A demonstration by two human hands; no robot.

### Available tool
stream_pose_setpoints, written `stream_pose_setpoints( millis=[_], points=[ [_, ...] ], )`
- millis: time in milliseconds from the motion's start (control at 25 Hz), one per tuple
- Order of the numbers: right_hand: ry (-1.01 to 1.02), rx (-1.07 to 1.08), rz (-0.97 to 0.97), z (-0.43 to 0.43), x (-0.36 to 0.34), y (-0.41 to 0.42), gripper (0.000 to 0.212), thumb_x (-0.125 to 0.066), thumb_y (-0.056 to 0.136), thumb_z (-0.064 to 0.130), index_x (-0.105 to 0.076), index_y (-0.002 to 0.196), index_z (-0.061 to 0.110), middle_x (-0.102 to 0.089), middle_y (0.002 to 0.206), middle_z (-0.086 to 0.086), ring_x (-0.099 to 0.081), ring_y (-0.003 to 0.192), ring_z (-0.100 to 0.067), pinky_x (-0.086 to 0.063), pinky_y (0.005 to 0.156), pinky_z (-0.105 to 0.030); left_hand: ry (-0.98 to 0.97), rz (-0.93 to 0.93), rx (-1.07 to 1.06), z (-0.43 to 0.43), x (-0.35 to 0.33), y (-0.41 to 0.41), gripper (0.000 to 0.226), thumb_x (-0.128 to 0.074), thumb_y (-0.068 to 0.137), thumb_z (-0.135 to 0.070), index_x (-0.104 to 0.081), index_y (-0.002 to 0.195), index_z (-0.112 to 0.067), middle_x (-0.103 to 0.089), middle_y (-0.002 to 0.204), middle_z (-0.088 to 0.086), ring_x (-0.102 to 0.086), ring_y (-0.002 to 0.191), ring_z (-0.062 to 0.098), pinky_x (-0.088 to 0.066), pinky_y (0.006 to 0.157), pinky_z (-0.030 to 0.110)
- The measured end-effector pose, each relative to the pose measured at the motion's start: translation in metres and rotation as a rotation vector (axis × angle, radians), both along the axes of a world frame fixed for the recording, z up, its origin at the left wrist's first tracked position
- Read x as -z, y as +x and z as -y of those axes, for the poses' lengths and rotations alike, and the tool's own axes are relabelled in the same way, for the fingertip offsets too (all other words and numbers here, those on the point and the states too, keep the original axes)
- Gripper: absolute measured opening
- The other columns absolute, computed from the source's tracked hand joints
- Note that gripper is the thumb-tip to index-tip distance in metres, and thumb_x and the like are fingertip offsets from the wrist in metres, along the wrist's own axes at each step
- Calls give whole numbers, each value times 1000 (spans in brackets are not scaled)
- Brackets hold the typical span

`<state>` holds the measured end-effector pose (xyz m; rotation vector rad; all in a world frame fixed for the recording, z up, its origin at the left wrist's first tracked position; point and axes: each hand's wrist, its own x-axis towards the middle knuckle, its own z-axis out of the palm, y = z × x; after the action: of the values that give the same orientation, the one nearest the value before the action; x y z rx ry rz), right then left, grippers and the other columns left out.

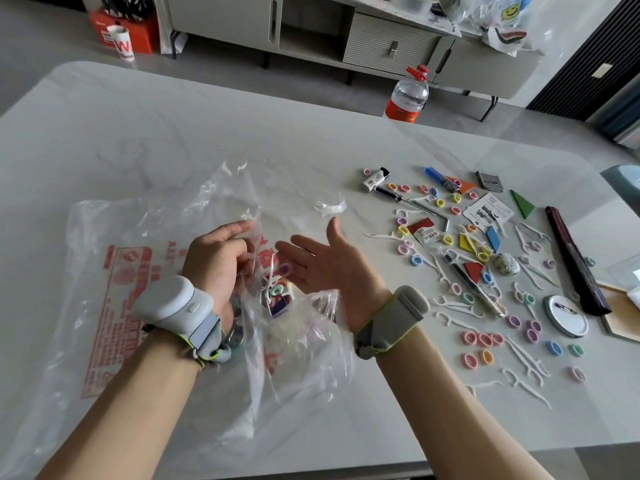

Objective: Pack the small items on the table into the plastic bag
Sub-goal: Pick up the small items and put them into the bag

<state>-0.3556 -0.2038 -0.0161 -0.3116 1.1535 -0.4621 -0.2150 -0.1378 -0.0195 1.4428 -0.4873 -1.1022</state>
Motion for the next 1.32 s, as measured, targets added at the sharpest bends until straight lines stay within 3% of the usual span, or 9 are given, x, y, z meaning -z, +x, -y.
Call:
stream_pose_setpoints(
  millis=[40, 160, 280, 440, 520, 680, 840, 1160, 1320],
  points=[
    [-231, -148, -161, -7, 0, 4, 64, -11, 97, 49, -29, 146, 12, -31, 154, -8, -38, 137, -22, -10, 109, -50, -2, 5, 3, 0, 0, 0, 48, -42, 71, 7, -71, 98, -19, -60, 70, 3, -47, 49, 13, -39, 51, 21],
    [-438, -74, 73, -22, 4, -11, 39, -33, 102, 25, -51, 130, 5, -62, 126, -12, -61, 110, -21, -37, 103, -34, -3, 31, 18, 0, 1, -2, 50, -41, 70, 7, -71, 98, -22, -62, 65, -4, -45, 45, 10, -37, 46, 19],
    [-673, -109, -201, -22, 10, -24, 26, -41, 95, -3, -62, 109, 3, -67, 99, -11, -64, 91, -23, -50, 93, -36, -11, 10, 21, 2, 1, -4, 53, -38, 70, 11, -69, 102, -17, -58, 54, -8, -40, 39, 10, -32, 38, 17],
    [-897, -357, -809, -23, 16, -33, 23, -67, 81, 12, -67, 103, 20, -67, 95, 2, -63, 86, -17, -55, 84, -35, -23, -2, 19, 4, 3, -10, 58, -38, 62, 7, -68, 109, -10, -56, 60, -1, -38, 46, 16, -30, 41, 19],
    [-933, -492, -976, -28, 16, -41, 32, -74, 75, 22, -63, 106, 24, -66, 94, 3, -63, 86, -18, -54, 78, -33, -21, -24, 9, 5, 2, -16, 60, -33, 66, 14, -66, 112, -7, -53, 65, 5, -36, 45, 17, -28, 38, 18],
    [-927, -763, -977, -46, 16, -36, 29, -64, 79, 14, -55, 104, 26, -69, 94, -5, -66, 83, -28, -57, 75, -40, -19, -41, -2, 4, -2, -30, 61, -27, 70, 20, -62, 115, -2, -45, 66, 9, -36, 37, 11, -25, 36, 16],
    [-975, -772, -977, -54, 15, -51, 33, -43, 79, -1, -63, 94, 20, -70, 95, -5, -66, 84, -26, -57, 74, -37, -17, 8, -5, 1, -6, -46, 62, -28, 69, 19, -62, 115, -4, -45, 59, 3, -34, 33, 8, -25, 35, 14],
    [-1076, -740, -885, -54, -2, -105, 22, -51, 86, 1, -65, 94, 16, -71, 81, 4, -62, 64, -4, -46, 54, -12, -18, 5, 45, -1, -4, -89, 58, -30, 70, 17, -63, 111, -6, -43, 63, 7, -33, 37, 13, -23, 41, 18],
    [-1085, -729, -919, -54, -6, -125, 22, -53, 85, 2, -67, 94, 17, -73, 82, 2, -65, 66, -6, -49, 64, -9, -25, 18, 52, 3, -2, -103, 56, -32, 70, 15, -64, 110, -8, -45, 66, 8, -34, 41, 13, -25, 42, 16]
  ],
)
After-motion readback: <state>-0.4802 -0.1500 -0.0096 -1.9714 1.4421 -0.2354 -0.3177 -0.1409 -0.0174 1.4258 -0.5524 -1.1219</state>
